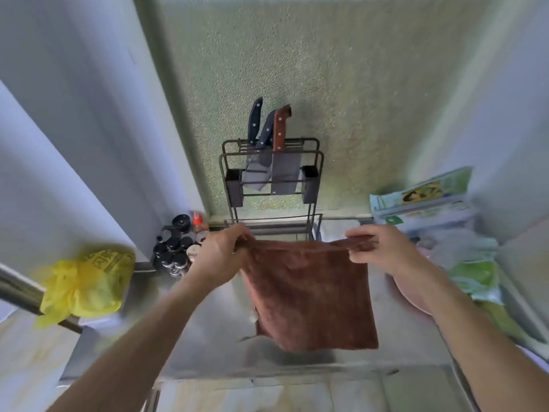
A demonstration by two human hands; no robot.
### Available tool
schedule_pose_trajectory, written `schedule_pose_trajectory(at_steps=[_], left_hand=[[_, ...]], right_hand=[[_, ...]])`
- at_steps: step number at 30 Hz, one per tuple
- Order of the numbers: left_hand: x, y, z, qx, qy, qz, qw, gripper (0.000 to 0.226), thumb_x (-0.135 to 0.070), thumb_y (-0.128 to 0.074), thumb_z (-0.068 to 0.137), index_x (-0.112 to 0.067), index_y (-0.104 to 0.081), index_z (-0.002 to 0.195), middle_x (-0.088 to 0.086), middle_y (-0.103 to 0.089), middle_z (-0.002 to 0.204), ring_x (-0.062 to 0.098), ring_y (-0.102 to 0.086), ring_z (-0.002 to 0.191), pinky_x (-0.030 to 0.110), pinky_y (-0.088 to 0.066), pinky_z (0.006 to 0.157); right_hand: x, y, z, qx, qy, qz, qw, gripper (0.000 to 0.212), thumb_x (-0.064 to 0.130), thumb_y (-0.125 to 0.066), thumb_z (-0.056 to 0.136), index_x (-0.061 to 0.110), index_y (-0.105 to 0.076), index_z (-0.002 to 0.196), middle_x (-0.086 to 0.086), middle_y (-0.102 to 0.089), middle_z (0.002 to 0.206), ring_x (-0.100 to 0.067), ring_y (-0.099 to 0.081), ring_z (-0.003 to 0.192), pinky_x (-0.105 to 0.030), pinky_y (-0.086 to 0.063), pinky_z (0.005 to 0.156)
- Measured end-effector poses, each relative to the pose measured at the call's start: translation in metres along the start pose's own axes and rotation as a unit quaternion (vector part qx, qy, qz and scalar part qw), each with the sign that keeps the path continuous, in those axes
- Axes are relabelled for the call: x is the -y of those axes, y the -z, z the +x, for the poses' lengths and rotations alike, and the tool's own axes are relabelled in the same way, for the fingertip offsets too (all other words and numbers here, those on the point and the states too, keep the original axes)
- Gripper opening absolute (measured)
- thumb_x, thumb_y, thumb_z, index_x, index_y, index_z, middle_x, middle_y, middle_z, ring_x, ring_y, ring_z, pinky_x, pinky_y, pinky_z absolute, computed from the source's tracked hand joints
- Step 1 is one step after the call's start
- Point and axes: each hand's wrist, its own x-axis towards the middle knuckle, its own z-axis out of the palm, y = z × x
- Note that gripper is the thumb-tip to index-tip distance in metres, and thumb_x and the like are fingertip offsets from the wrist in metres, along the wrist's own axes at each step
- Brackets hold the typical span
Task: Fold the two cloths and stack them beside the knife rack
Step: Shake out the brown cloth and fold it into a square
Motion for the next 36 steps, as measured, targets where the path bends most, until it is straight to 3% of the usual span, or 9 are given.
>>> schedule_pose_trajectory(at_steps=[2,5,8,11,15,18,26,30,36], left_hand=[[-0.009,-0.009,0.019,-0.002,0.011,0.003,1.000,0.027,-0.001,-0.060,0.080,-0.016,-0.070,0.101,-0.001,-0.069,0.081,0.028,-0.070,0.081,0.034,-0.057,0.074],[-0.032,-0.008,0.034,-0.040,0.014,-0.009,0.999,0.024,-0.002,-0.059,0.089,-0.014,-0.070,0.107,0.004,-0.075,0.085,0.022,-0.069,0.074,0.032,-0.058,0.071],[-0.050,-0.002,0.032,-0.081,-0.030,-0.010,0.996,0.022,-0.001,-0.058,0.090,-0.012,-0.072,0.104,0.003,-0.075,0.086,0.018,-0.069,0.073,0.024,-0.057,0.072],[-0.050,-0.014,0.020,-0.091,-0.041,-0.009,0.995,0.022,-0.001,-0.063,0.086,-0.016,-0.075,0.098,-0.003,-0.075,0.082,0.014,-0.068,0.072,0.012,-0.048,0.077],[-0.013,-0.069,-0.002,-0.047,-0.007,0.001,0.999,0.025,-0.007,-0.070,0.083,-0.026,-0.078,0.099,-0.013,-0.078,0.089,0.005,-0.069,0.079,0.015,-0.050,0.075],[0.023,-0.132,-0.026,-0.012,0.054,-0.007,0.998,0.023,-0.007,-0.074,0.081,-0.025,-0.078,0.094,-0.011,-0.079,0.085,0.011,-0.072,0.077,0.020,-0.051,0.072],[0.091,-0.266,-0.138,0.152,0.179,-0.014,0.972,0.018,-0.016,-0.064,0.081,-0.029,-0.058,0.092,-0.005,-0.075,0.079,0.024,-0.070,0.077,0.036,-0.053,0.066],[0.094,-0.266,-0.164,0.161,0.175,-0.019,0.971,0.009,-0.024,-0.062,0.088,-0.031,-0.062,0.094,-0.009,-0.075,0.082,0.016,-0.071,0.078,0.034,-0.054,0.068],[0.091,-0.246,-0.117,0.118,0.201,-0.041,0.972,0.011,-0.020,-0.069,0.086,-0.029,-0.071,0.092,-0.013,-0.076,0.086,0.009,-0.071,0.081,0.030,-0.058,0.072]], right_hand=[[-0.012,0.007,0.013,-0.032,-0.011,-0.038,0.999,0.026,0.006,-0.077,0.077,0.022,-0.073,0.097,0.009,-0.076,0.073,-0.015,-0.075,0.082,-0.039,-0.059,0.086],[-0.019,0.027,0.020,-0.117,-0.002,0.027,0.993,0.010,0.001,-0.065,0.089,0.002,-0.071,0.097,0.007,-0.072,0.059,-0.011,-0.072,0.062,-0.032,-0.061,0.074],[-0.016,0.044,0.006,-0.181,0.075,-0.049,0.979,0.008,0.011,-0.072,0.085,0.019,-0.074,0.085,0.020,-0.068,0.056,-0.002,-0.068,0.060,-0.014,-0.049,0.062],[-0.035,0.045,-0.005,-0.201,0.107,-0.135,0.964,0.010,0.021,-0.078,0.079,0.024,-0.079,0.088,0.010,-0.075,0.078,-0.010,-0.068,0.072,-0.026,-0.048,0.068],[-0.096,0.007,-0.010,-0.173,0.081,-0.150,0.970,0.018,0.020,-0.082,0.073,0.032,-0.077,0.086,0.006,-0.061,0.083,-0.007,-0.062,0.069,-0.021,-0.047,0.070],[-0.154,-0.043,-0.016,-0.150,0.047,-0.167,0.973,0.023,0.011,-0.081,0.070,0.029,-0.076,0.085,0.007,-0.056,0.091,-0.009,-0.062,0.080,-0.026,-0.052,0.077],[-0.289,-0.150,-0.076,-0.049,-0.063,-0.217,0.973,0.033,0.000,-0.084,0.059,0.027,-0.072,0.075,0.008,-0.066,0.074,-0.015,-0.067,0.063,-0.025,-0.048,0.059],[-0.300,-0.149,-0.098,-0.025,-0.084,-0.235,0.968,0.032,0.002,-0.082,0.062,0.027,-0.072,0.078,0.007,-0.068,0.077,-0.017,-0.068,0.065,-0.028,-0.052,0.057],[-0.264,-0.127,-0.052,-0.064,-0.054,-0.224,0.971,0.017,0.011,-0.075,0.078,0.024,-0.073,0.089,0.006,-0.070,0.084,-0.018,-0.067,0.077,-0.034,-0.053,0.068]])
